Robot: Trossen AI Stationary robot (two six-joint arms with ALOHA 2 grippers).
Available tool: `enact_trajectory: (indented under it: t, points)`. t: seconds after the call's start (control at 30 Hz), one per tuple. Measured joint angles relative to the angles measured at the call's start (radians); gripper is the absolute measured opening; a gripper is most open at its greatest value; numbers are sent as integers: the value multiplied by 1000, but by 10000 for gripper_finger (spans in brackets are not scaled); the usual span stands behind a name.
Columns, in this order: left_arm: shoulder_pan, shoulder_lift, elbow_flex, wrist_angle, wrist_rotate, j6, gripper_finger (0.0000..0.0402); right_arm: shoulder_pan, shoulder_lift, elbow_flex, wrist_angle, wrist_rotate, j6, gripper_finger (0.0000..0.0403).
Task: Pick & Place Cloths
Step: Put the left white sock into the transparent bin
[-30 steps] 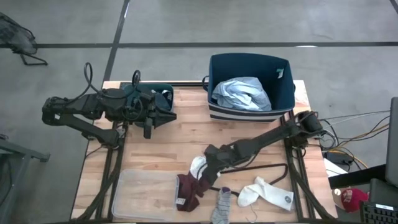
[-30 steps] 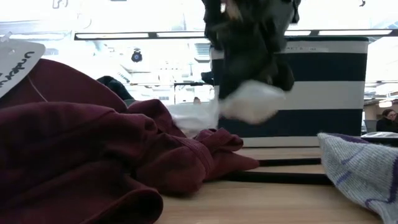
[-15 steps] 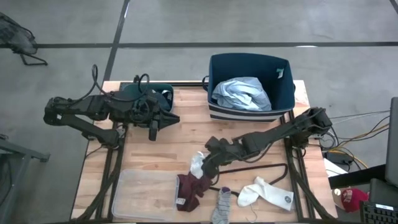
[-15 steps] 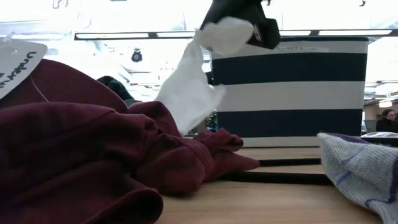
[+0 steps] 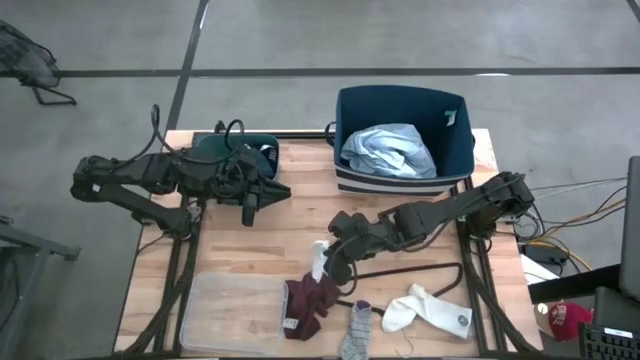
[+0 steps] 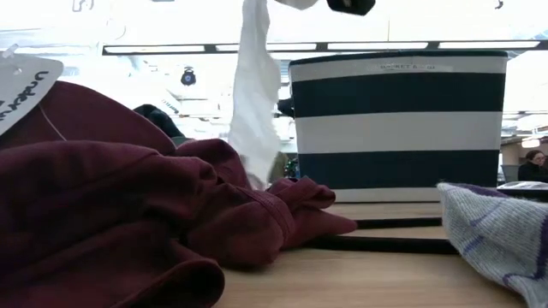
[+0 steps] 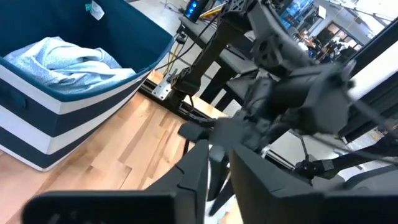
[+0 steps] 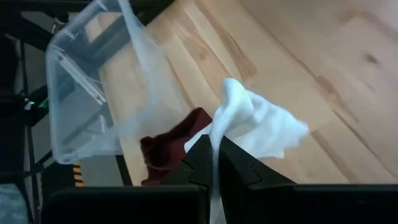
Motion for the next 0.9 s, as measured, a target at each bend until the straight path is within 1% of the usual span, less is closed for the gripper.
enact_trajectory:
  t: [0.07, 0.2, 0.27, 0.37, 0.5, 0.67, 0.9]
  points:
    - [0, 4, 0, 0, 0, 3, 89, 0, 0, 48, -35, 0, -21, 9]
    - [0, 25, 0, 0, 0, 4, 146, 0, 0, 134, -96, 4, -52, 8]
    - [0, 37, 0, 7, 3, 4, 177, 0, 0, 175, -140, 26, -54, 8]
    - [0, 53, 0, 15, 40, 2, 218, 0, 0, 246, -216, 63, -58, 8]
    - [-6, 81, 0, 42, 70, 4, 258, 0, 0, 335, -272, 125, -80, 8]
    - [-20, 132, 0, 101, 82, 3, 281, -1, 1, 415, -258, 158, -127, 8]
    - [-32, 192, 0, 159, 87, 16, 280, -1, 2, 440, -235, 157, -153, 8]
